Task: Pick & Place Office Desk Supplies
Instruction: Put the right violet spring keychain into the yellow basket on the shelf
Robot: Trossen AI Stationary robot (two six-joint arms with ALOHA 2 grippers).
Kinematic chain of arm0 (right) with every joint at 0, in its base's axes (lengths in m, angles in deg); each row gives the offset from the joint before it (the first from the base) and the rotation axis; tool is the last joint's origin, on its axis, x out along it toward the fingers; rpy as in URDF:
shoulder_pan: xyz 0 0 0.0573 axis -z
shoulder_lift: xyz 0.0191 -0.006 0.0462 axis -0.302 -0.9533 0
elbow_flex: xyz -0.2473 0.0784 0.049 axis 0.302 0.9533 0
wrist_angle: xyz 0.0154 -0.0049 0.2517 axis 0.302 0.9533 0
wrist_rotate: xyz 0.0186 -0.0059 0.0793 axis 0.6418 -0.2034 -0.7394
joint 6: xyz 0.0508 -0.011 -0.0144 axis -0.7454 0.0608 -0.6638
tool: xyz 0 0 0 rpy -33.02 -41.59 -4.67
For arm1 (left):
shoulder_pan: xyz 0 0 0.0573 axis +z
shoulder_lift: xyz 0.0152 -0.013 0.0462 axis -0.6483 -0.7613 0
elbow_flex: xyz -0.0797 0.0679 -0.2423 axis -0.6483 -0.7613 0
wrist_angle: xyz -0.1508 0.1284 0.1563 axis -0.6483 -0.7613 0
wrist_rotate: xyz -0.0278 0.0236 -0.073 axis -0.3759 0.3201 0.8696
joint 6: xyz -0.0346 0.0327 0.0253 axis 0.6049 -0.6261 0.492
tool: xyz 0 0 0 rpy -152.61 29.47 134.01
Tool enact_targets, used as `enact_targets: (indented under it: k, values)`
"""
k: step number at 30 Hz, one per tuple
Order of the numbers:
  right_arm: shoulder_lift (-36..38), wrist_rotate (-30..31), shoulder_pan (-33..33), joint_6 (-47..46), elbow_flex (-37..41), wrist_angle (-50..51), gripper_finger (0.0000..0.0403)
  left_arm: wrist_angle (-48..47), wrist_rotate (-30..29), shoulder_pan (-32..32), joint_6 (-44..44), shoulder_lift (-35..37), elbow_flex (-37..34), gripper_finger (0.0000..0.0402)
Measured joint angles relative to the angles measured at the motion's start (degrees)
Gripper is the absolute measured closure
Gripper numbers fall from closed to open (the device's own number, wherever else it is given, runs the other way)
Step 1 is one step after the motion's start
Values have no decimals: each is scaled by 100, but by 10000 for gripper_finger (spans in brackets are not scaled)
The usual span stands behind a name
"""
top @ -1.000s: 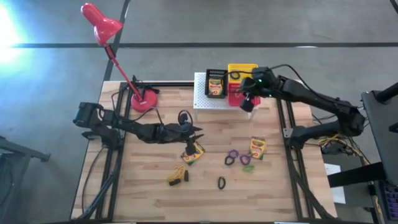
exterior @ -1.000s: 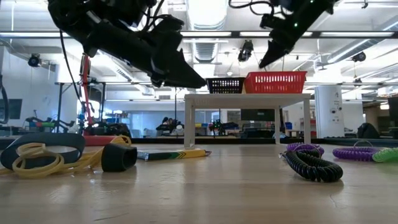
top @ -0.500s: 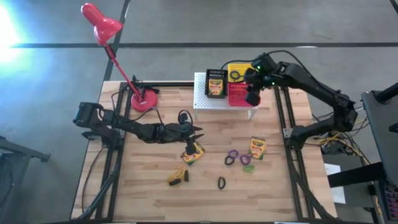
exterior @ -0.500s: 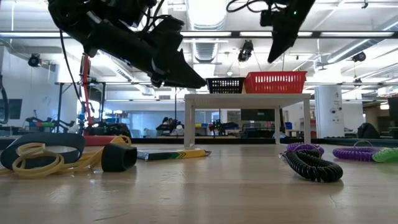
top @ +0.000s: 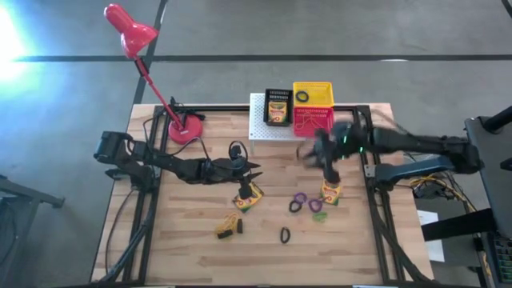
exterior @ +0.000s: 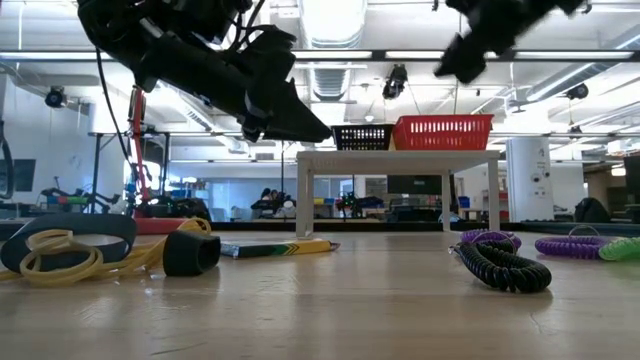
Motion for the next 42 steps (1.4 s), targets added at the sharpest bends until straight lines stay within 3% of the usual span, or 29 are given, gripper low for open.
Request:
enact_targets:
  k: [6,10,16,31,42]
  values:
    - [-272,7,-1298,-638,1680,-1918,258,0,0,4,-2,0,0,275]
    - [-612,44,-1709,-776,2016,-2115,251,0,0,4,-7,0,0,275]
    - [-1022,489,-1753,-1142,2193,-2134,248,0,-44,66,-59,0,0,275]
    - [-2337,567,-1748,-65,2197,-3050,284,2,-63,181,-44,0,0,275]
    - [-2509,767,-1748,-124,2095,-2969,364,2,-63,186,-42,0,0,275]
